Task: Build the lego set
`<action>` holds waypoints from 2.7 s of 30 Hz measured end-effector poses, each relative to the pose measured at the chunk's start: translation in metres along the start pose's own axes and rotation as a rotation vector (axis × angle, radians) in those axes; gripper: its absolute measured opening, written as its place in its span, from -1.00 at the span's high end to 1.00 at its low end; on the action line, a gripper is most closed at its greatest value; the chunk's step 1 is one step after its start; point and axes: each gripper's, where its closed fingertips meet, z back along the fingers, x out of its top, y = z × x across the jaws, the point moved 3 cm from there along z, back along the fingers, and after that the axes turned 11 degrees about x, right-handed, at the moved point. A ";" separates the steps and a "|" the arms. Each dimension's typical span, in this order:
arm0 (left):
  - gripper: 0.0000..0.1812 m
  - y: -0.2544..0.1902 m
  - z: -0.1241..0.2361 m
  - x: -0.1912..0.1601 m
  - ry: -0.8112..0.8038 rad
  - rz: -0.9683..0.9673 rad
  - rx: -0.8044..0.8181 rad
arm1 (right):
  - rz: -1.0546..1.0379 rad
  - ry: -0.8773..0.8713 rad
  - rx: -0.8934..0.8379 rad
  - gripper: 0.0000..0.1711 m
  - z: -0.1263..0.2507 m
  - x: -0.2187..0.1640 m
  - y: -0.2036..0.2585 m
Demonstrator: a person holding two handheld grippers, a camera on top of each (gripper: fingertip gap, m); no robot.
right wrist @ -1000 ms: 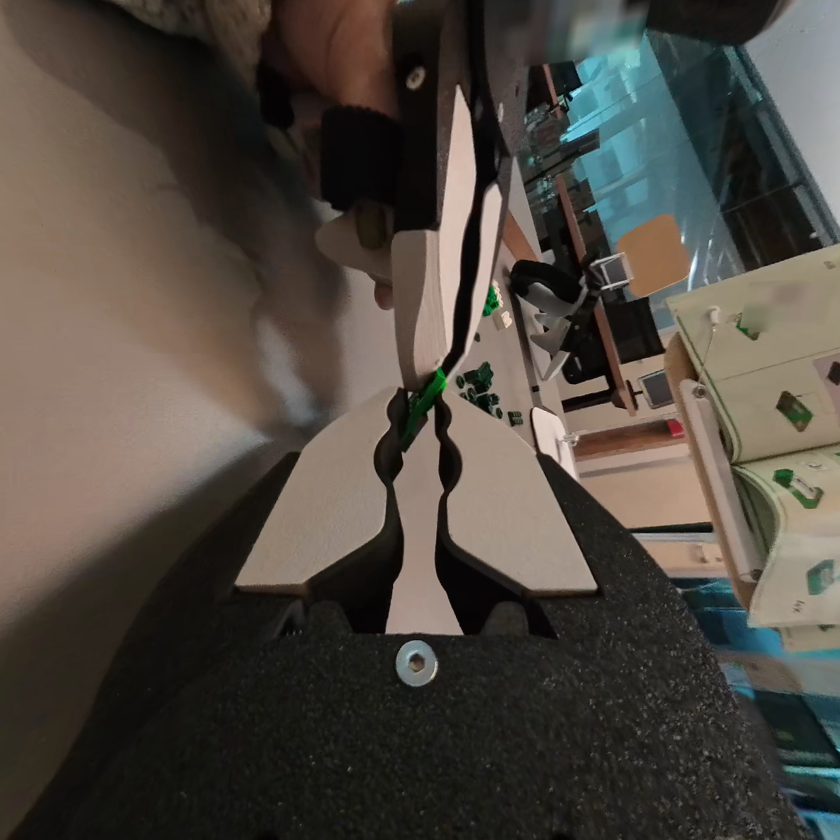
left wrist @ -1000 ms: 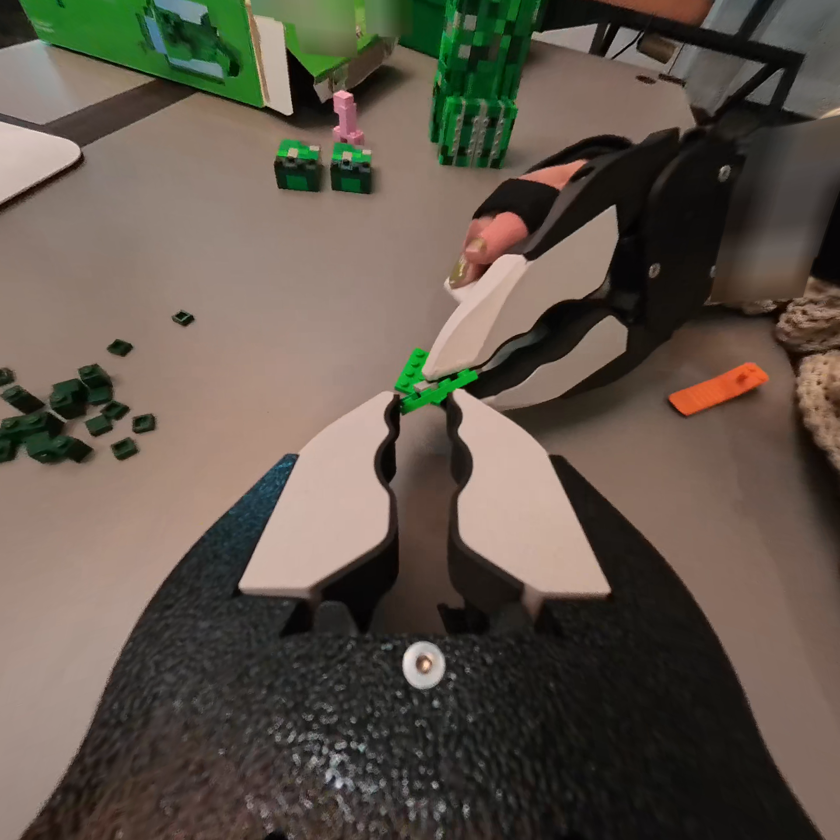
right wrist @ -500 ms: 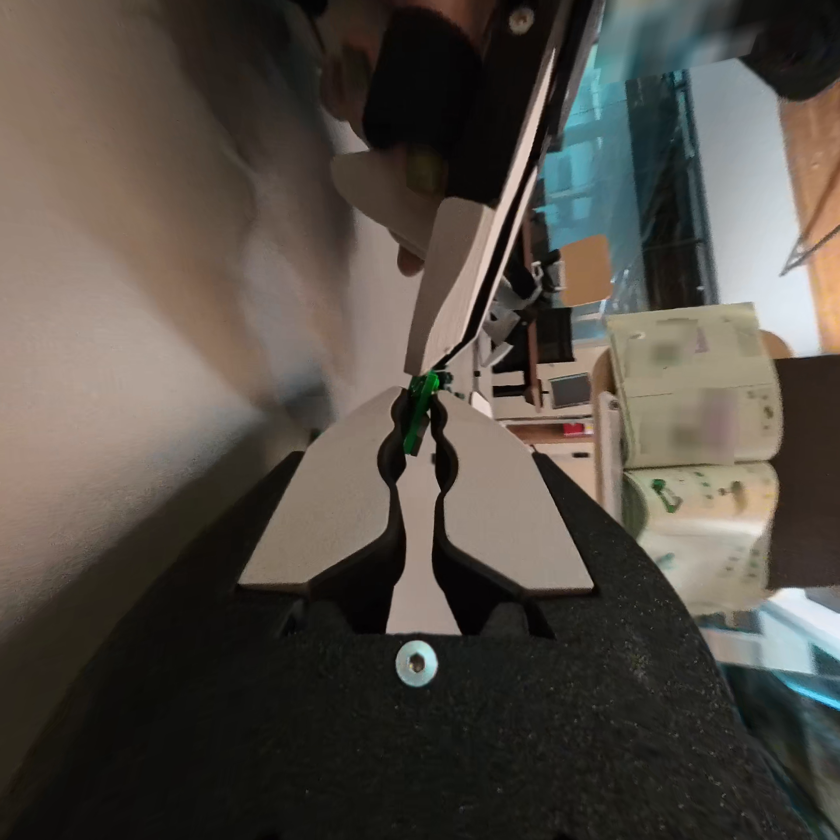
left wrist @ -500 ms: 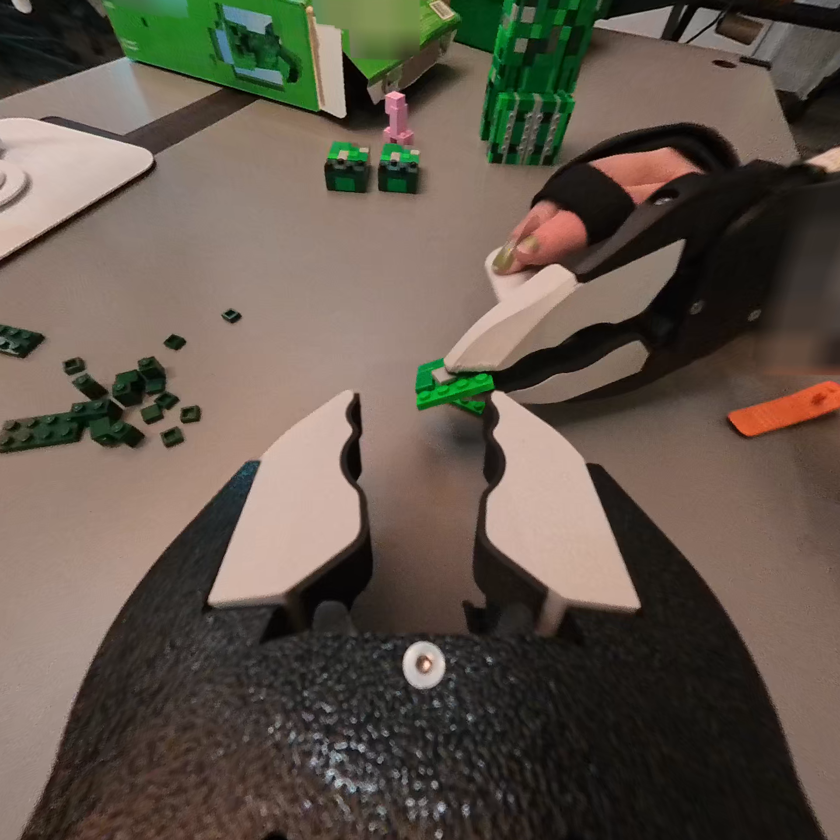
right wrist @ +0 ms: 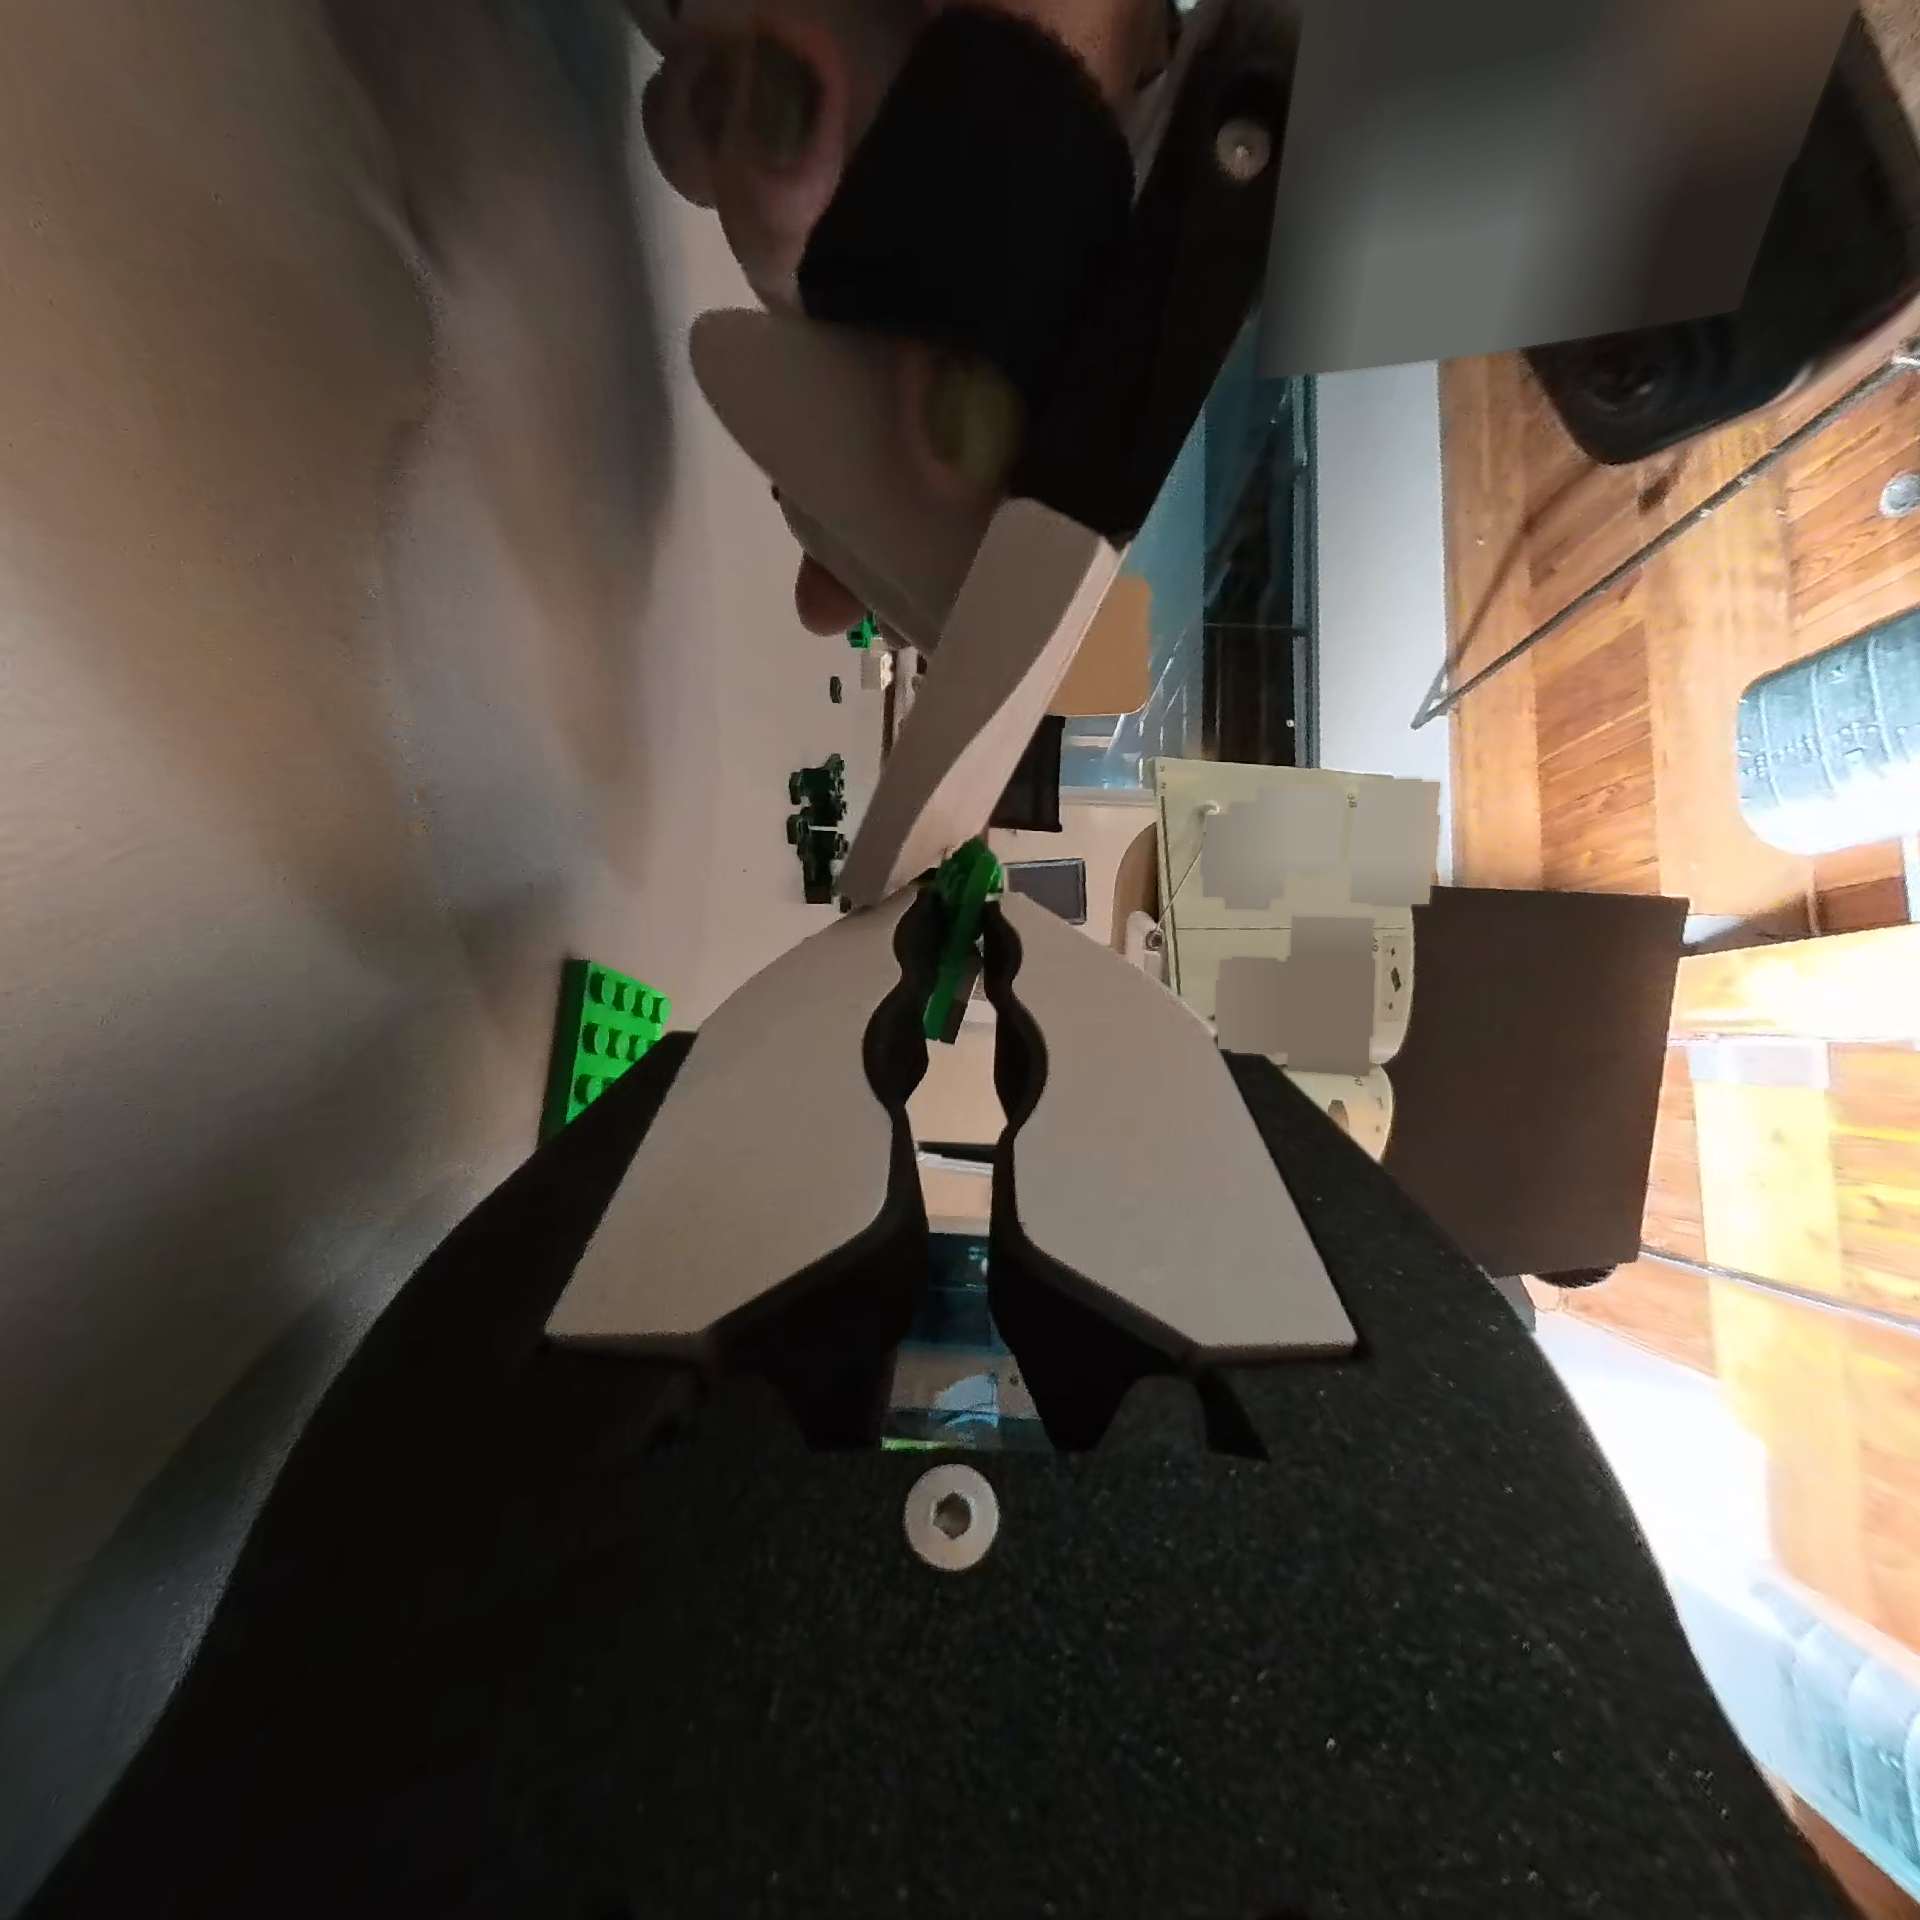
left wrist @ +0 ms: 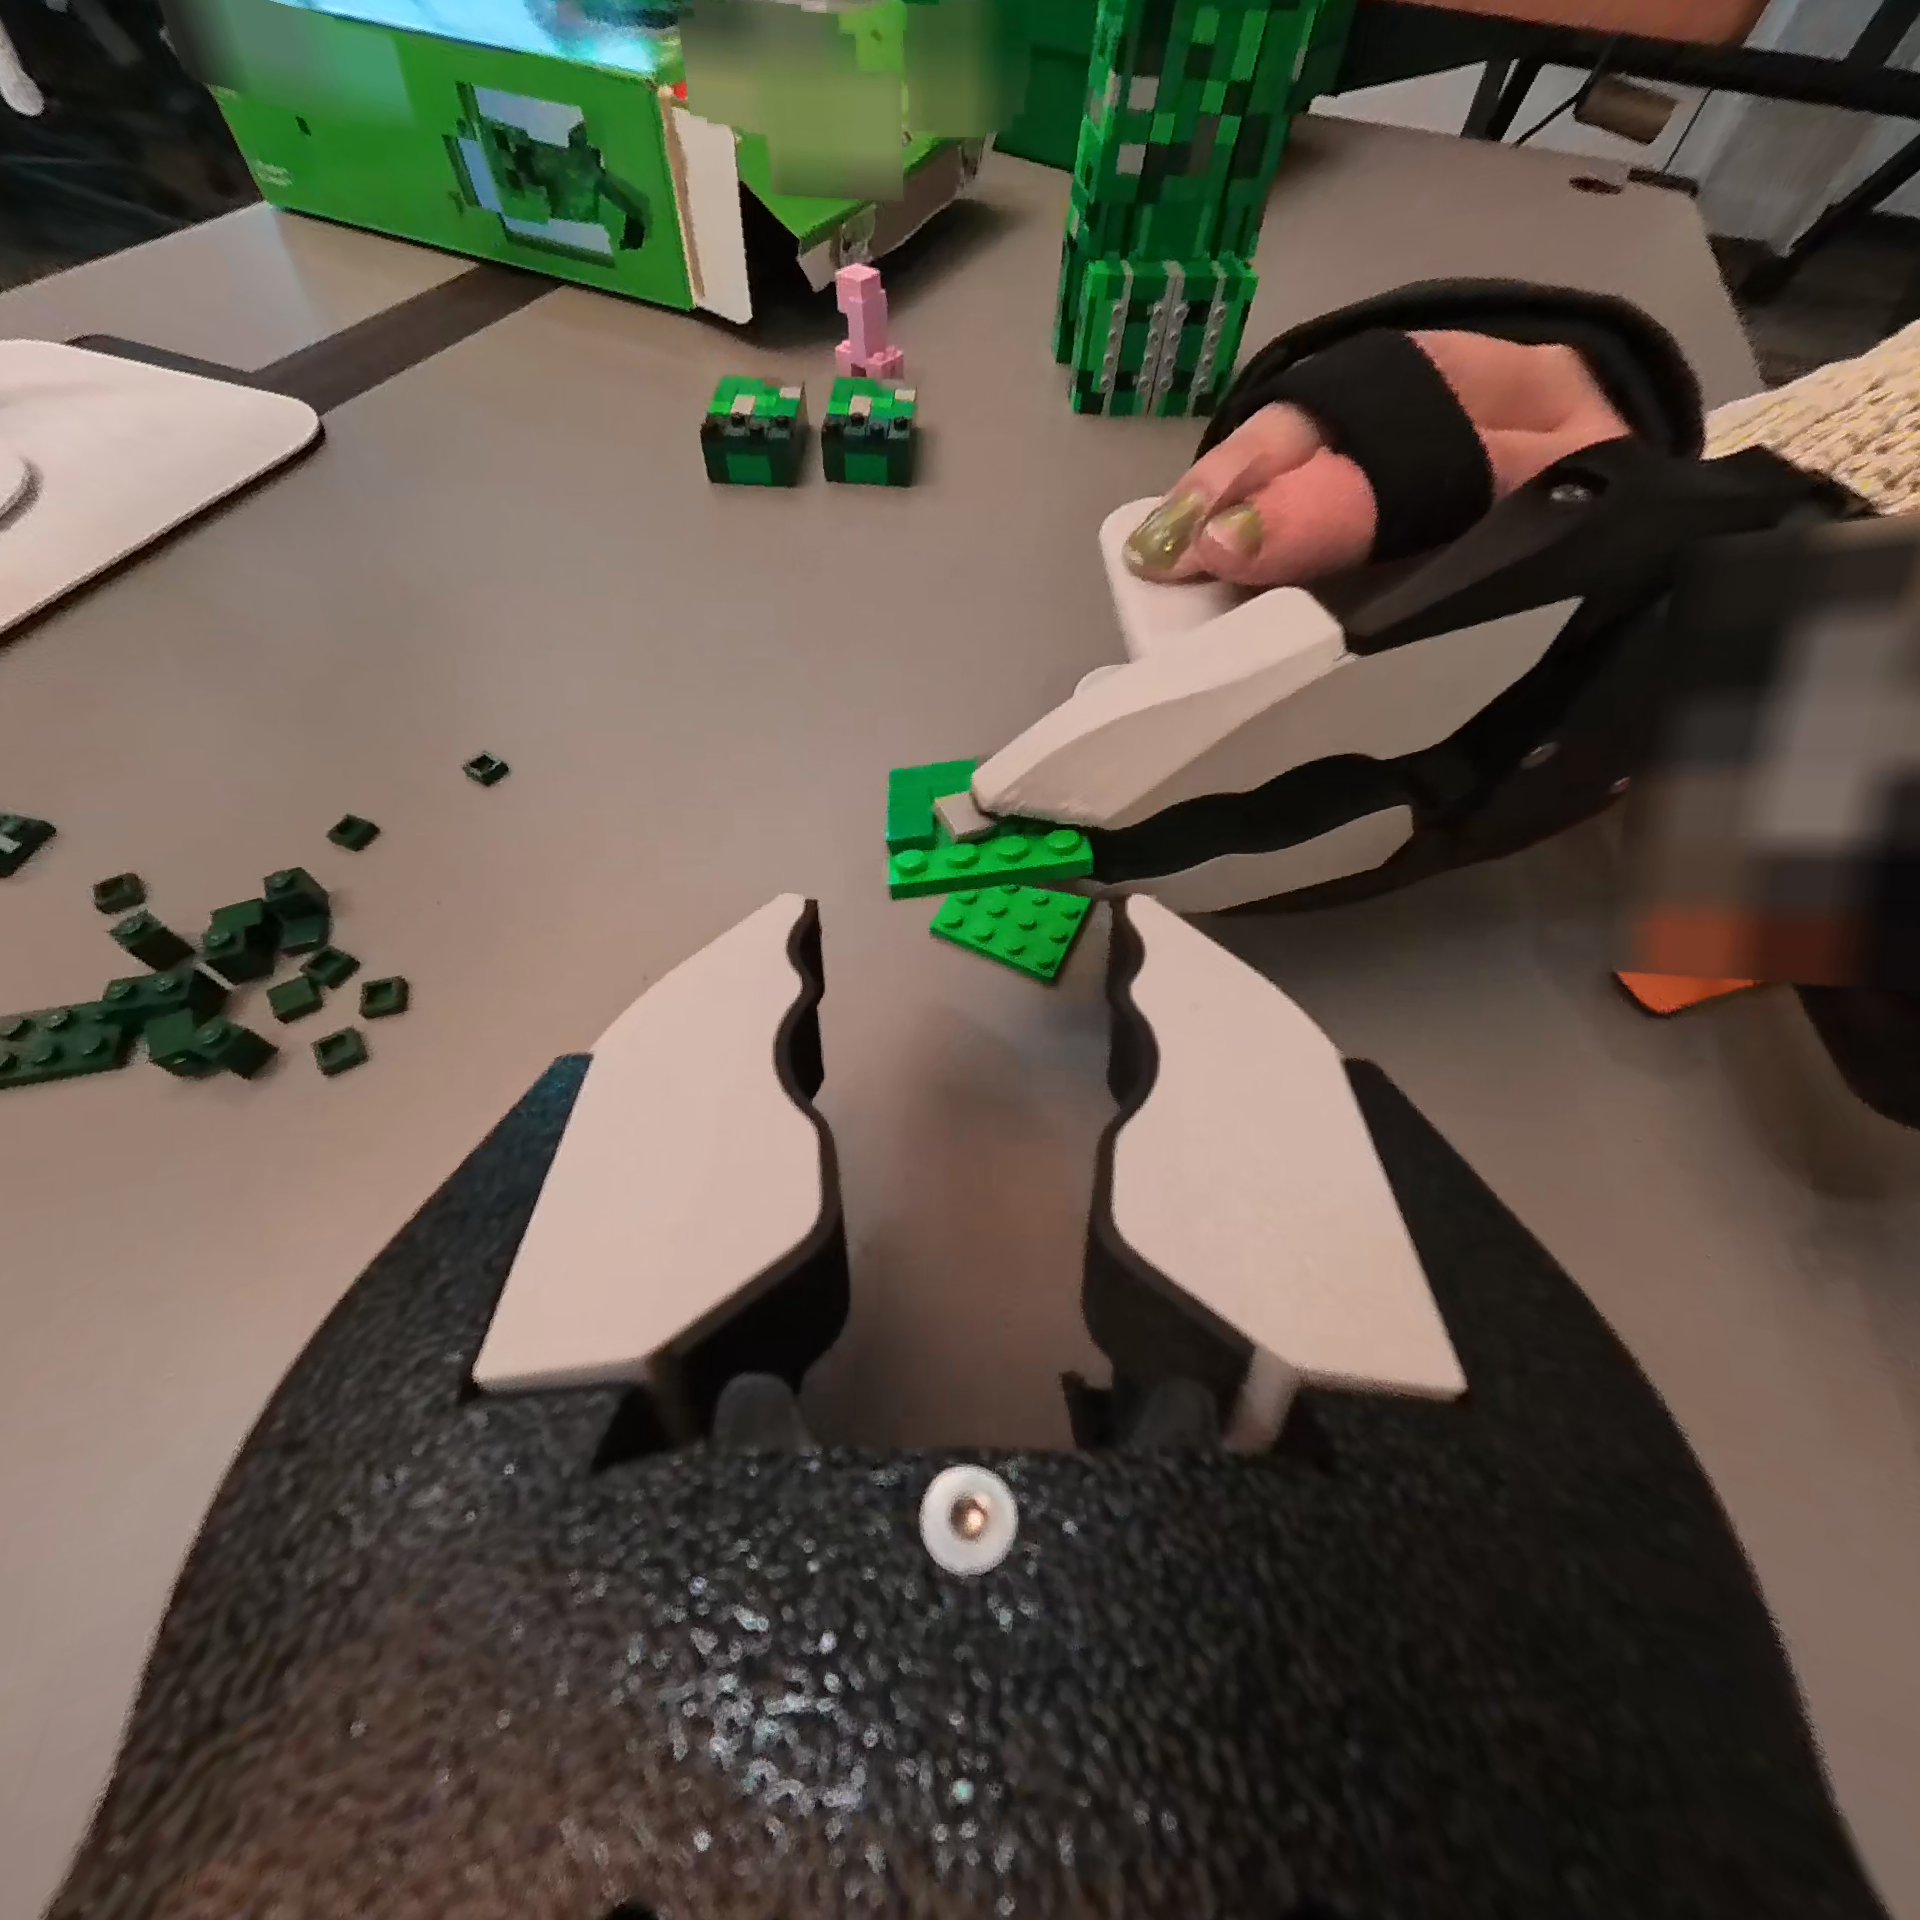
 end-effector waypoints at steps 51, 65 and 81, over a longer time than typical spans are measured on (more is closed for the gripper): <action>1.00 0.008 0.005 0.006 -0.095 -0.076 0.107 | 0.078 0.060 -0.022 0.92 0.004 -0.007 0.002; 0.79 0.012 0.005 0.009 -0.118 -0.042 0.118 | 0.032 0.068 0.058 0.93 -0.001 -0.014 0.013; 0.60 -0.010 0.007 0.013 -0.140 0.011 -0.081 | 0.097 -0.054 -0.061 0.93 0.011 0.002 -0.002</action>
